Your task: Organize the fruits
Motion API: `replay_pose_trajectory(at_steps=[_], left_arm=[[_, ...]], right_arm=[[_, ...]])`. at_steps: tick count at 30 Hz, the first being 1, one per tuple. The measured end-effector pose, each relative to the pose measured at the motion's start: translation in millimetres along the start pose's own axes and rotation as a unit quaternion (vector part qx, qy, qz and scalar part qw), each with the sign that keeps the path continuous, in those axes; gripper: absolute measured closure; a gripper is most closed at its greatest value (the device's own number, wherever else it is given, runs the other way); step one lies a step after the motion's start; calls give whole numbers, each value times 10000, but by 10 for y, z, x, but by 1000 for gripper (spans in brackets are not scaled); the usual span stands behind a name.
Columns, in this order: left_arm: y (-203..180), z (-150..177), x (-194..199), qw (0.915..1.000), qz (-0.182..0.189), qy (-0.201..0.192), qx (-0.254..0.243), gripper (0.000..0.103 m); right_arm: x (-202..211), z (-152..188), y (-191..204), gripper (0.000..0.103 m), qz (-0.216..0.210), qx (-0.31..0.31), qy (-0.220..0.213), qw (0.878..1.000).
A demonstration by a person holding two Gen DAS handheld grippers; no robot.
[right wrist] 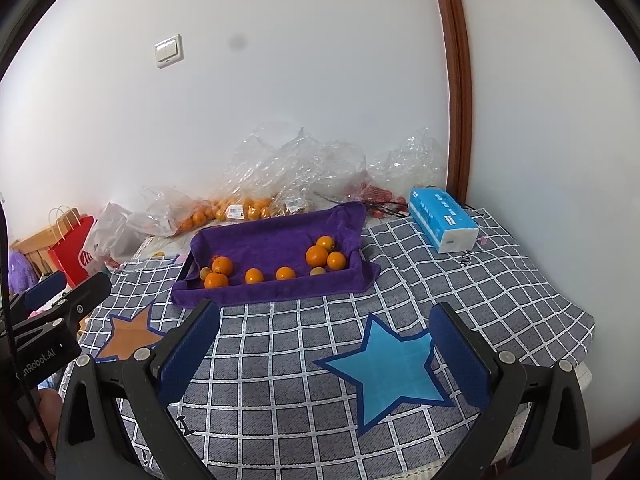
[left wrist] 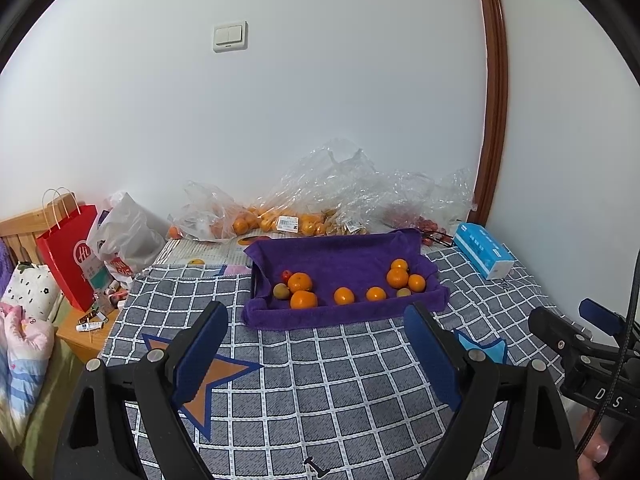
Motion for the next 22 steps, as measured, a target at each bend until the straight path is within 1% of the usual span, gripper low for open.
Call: replay_pose_trajectory(at_steps=[22], left_arm=[[-29,-20,-18,10000,-35,18,10,13]], right_arm=[[-8,-13,23,0,-12,6,25,10000]])
Point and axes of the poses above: each gripper's, at about its wrist camera, not at the fingertips, and x roughly against the way its jaws point, y to its left, z to its underside, the point moved 7 cm from there along -x, roughly the way its jaws point, and after that the axes turned 2 degrees about -y, right-handed, at the moved point
